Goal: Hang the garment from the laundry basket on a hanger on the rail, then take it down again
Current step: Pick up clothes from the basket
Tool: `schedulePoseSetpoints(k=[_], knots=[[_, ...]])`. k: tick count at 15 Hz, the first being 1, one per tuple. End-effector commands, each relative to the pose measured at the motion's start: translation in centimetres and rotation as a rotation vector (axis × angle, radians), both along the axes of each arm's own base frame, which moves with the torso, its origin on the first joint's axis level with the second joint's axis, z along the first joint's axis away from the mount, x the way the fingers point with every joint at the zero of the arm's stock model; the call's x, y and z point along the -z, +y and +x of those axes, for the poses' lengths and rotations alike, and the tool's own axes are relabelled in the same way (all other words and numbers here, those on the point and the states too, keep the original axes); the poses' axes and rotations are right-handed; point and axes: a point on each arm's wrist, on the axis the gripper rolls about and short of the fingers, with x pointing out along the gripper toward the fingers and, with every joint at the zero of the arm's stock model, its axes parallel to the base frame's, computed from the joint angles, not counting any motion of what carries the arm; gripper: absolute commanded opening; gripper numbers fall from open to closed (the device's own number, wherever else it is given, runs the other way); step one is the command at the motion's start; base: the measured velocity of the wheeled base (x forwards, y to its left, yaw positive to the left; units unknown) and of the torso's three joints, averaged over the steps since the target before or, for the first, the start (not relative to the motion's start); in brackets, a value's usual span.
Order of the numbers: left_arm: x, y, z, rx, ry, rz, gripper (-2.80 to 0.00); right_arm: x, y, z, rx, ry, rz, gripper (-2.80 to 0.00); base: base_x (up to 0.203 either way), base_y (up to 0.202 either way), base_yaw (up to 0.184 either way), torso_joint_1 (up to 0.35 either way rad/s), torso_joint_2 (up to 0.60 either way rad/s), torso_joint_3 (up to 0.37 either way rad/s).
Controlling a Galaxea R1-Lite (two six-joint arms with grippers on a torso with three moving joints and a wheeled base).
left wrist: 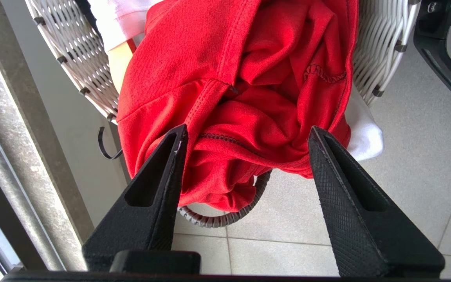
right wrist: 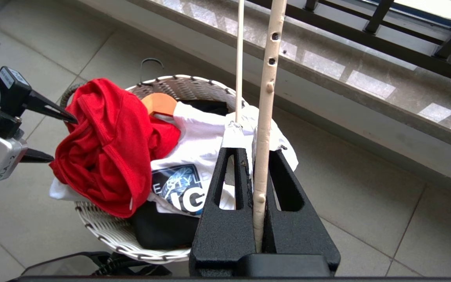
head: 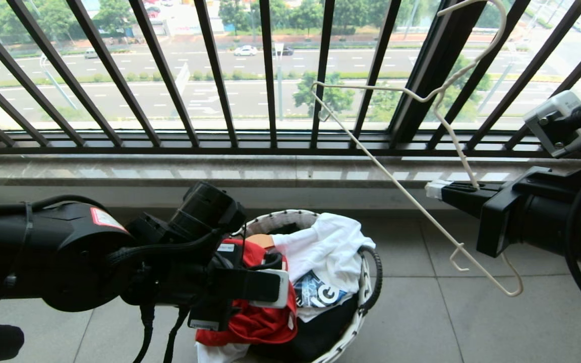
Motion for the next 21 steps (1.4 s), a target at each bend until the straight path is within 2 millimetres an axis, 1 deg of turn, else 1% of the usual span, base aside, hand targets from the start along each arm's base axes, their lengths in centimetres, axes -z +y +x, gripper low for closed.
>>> schedulePoseSetpoints(k=[1,3,5,7,11,13,15,18,21], knots=[[1.3,-0.8,0.3,0.017,0.027,0.038,0.0,0.0,0.0,0.0,0.001,-0.002,0.0,-2.8,0.0,0.0,0.0,0.0,0.0,0.0],[1.9,-1.2,0.4,0.003,0.011,0.089,0.0,0.0,-0.1,0.1,0.004,-0.002,0.0,-2.8,0.0,0.0,0.0,0.0,0.0,0.0],[1.8,-1.3,0.9,-0.013,-0.052,0.175,0.0,-0.1,-0.2,0.1,0.01,-0.005,0.001,-2.8,0.0,0.0,0.0,0.0,0.0,0.0],[2.5,-1.6,1.4,-0.02,-0.051,0.209,0.0,-0.2,-0.4,0.1,0.018,-0.009,0.004,-2.8,0.0,0.0,0.0,0.0,0.0,0.0],[4.0,-3.2,3.2,-0.038,-0.118,0.169,0.0,-0.3,-0.5,0.1,0.026,-0.011,0.005,-2.8,0.0,0.0,0.0,0.0,0.0,0.0],[4.5,-3.6,3.6,-0.041,-0.133,0.16,0.0,-0.3,-0.6,0.2,0.029,-0.012,0.005,-2.8,0.0,0.0,0.0,0.0,0.0,0.0],[4.6,-3.7,3.9,-0.046,-0.153,0.194,0.0,-0.3,-0.6,0.2,0.03,-0.011,0.005,-2.8,0.0,0.0,0.0,0.0,0.0,0.0],[4.6,-4.2,4.9,-0.067,-0.174,0.201,0.0,-0.2,-0.7,0.3,0.033,-0.01,0.005,-2.8,0.0,0.0,0.0,0.0,0.0,0.0],[3.0,-4.7,6.1,-0.085,-0.227,0.16,0.0,-0.1,-0.6,0.4,0.033,-0.005,0.002,-2.8,0.0,0.0,0.0,0.0,0.0,0.0]])
